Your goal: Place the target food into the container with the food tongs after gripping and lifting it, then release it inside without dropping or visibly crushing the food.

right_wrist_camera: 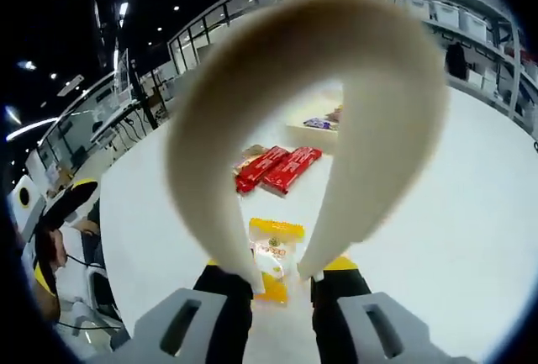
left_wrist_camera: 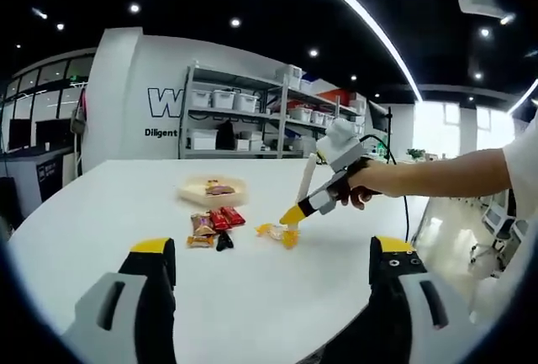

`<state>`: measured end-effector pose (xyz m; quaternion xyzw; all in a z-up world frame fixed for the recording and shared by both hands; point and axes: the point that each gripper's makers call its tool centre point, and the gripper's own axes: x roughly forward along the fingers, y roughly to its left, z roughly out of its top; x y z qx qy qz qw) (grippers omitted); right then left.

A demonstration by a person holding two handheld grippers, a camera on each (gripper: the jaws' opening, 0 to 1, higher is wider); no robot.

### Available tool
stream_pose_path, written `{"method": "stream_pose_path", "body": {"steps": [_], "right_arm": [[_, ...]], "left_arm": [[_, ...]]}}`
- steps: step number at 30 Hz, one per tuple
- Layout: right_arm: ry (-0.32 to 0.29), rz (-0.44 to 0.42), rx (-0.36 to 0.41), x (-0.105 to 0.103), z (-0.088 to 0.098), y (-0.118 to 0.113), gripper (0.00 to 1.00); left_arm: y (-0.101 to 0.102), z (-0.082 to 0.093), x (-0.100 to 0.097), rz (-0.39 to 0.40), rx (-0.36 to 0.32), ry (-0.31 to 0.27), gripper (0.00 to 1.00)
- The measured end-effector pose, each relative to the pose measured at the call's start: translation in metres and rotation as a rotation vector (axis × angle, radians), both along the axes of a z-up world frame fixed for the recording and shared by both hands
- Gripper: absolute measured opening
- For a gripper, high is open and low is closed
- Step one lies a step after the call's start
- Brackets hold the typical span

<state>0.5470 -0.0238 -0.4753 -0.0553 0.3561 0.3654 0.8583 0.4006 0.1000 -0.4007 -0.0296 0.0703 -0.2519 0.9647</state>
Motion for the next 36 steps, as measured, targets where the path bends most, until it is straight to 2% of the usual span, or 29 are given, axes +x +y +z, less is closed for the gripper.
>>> {"method": "stream_pose_path", "body": {"steps": [3, 6, 11, 16, 19, 27, 36], "right_arm": [[-0.003, -0.020, 0.026, 0.005, 0.005, -0.001, 0.20], [0.034, -0.058, 0.097, 0.008, 0.010, 0.001, 0.20], [0.039, -0.050, 0.104, 0.008, 0.009, 0.011, 0.21], [0.008, -0.023, 0.083, 0.011, 0.008, 0.027, 0.21], [-0.015, 0.004, 0.026, 0.009, 0.002, 0.024, 0.21], [-0.015, -0.033, 0.020, 0.021, -0.003, -0.001, 0.21], [-0.012, -0.054, 0.024, 0.025, -0.007, -0.011, 0.21]], "left_arm": [[-0.001, -0.001, -0.001, -0.003, 0.000, 0.002, 0.93], [0.001, 0.000, -0.002, -0.001, 0.000, -0.002, 0.93], [0.007, 0.001, -0.001, 0.012, -0.006, -0.002, 0.93], [0.008, -0.001, 0.000, 0.014, -0.004, 0.004, 0.93], [0.008, -0.002, 0.000, 0.014, 0.001, 0.006, 0.93], [0.010, -0.003, 0.002, 0.018, 0.004, 0.012, 0.93], [0.005, -0.002, 0.003, 0.009, 0.008, 0.014, 0.93]]}}
